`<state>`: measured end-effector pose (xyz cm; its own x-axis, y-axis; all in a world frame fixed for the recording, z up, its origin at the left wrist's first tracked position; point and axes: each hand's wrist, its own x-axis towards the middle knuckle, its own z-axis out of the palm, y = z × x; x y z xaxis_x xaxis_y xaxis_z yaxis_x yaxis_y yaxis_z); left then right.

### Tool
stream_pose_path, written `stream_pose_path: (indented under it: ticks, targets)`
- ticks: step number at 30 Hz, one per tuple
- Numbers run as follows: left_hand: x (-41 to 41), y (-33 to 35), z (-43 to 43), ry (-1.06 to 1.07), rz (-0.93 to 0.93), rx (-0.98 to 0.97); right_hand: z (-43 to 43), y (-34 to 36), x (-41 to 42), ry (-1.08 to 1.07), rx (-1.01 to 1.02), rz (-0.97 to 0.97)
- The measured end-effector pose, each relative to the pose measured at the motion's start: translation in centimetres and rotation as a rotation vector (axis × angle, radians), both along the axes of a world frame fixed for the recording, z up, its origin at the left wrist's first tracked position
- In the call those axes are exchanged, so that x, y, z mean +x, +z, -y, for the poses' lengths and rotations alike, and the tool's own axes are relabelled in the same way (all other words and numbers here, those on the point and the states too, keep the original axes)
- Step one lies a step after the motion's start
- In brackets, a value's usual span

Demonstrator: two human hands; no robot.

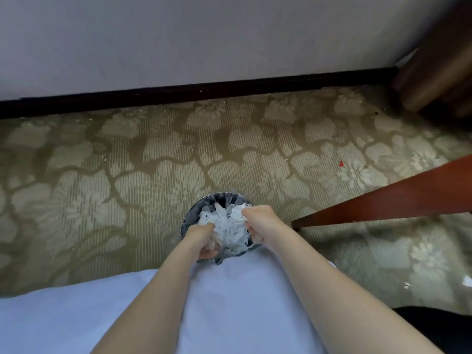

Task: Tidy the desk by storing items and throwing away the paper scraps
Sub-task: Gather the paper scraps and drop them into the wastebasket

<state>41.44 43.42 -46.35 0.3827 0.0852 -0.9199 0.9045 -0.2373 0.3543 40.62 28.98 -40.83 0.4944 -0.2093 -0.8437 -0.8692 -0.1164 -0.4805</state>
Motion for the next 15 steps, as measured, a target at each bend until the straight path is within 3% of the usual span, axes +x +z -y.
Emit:
stream_pose_path:
  ticks: [8, 15]
  targets:
    - [0.6, -1.5, -0.3, -0.036, 0.012, 0.065, -0.9, -1.3, -0.2, 0.001, 0.144, -0.106]
    - [0.5, 0.3, 0.8, -0.415, 0.227, 0.093, 0.8, 0.7, -1.7, 0.095, 0.106, -0.025]
